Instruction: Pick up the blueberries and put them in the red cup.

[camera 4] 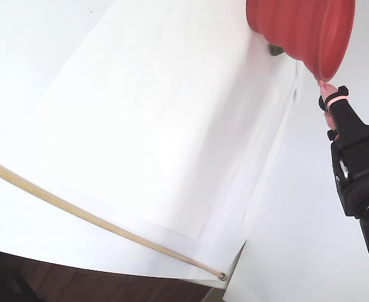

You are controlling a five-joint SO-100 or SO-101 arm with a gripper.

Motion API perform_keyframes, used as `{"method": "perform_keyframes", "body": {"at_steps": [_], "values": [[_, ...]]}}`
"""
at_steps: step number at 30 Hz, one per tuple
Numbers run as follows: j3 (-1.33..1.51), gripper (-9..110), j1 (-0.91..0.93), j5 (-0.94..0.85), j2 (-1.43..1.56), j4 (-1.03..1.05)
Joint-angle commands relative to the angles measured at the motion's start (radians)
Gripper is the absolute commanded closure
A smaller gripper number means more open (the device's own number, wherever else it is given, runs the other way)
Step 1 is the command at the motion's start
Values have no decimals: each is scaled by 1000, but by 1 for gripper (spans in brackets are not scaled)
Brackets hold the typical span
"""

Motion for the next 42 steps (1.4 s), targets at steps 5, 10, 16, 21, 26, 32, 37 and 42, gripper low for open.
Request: {"method": "perform_keyframes", "body": {"at_steps": [5, 10, 16, 21, 26, 32, 37, 42], "values": [[-121, 89, -5, -8, 101, -3], [-175, 89, -14, -2, 74, -3], [-224, 89, -18, -3, 31, -15], [-256, 89, -20, -14, -21, -44], [-304, 89, -20, -9, -71, -52], [-345, 88, -20, -6, -109, -64], [-345, 85, -23, -6, -106, -80], [-342, 84, -25, -15, -95, -81]]}}
